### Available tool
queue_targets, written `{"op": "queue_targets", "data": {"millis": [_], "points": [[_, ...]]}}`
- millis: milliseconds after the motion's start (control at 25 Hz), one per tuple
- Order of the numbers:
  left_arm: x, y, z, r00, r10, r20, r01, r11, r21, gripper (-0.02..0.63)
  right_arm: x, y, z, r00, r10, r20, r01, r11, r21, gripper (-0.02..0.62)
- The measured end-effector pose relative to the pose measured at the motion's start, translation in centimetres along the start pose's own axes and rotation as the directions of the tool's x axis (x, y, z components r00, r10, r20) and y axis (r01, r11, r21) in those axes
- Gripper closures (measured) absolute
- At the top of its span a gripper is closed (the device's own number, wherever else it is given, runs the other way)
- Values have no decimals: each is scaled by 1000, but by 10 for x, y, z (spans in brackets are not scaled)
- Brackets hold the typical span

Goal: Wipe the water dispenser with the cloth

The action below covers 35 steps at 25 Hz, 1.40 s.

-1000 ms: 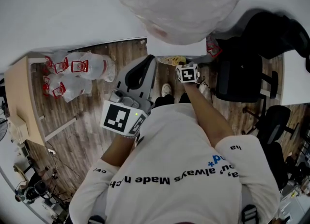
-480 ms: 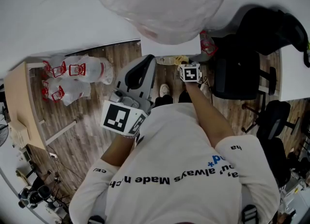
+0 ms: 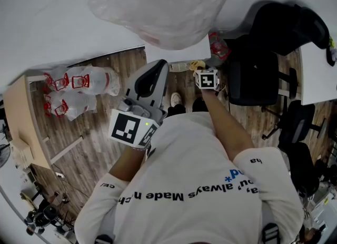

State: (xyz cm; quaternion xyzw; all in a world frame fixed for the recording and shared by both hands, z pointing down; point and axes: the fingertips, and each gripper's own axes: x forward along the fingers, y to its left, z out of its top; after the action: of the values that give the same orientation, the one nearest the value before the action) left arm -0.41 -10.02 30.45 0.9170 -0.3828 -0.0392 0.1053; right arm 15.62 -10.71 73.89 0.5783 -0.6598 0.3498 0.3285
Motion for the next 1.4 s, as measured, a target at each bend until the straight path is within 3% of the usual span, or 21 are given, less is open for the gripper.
{"op": "queue_targets", "data": {"millis": [840, 1400], "points": [[6, -12, -7, 1000, -1, -22, 1, 1000, -5, 580, -4, -24, 0, 1000, -24, 4, 24, 999, 23, 538], [4, -6, -37, 996, 26, -86, -28, 999, -28, 580, 18, -35, -10, 1000, -17, -23, 17, 1000, 16, 538]]}}
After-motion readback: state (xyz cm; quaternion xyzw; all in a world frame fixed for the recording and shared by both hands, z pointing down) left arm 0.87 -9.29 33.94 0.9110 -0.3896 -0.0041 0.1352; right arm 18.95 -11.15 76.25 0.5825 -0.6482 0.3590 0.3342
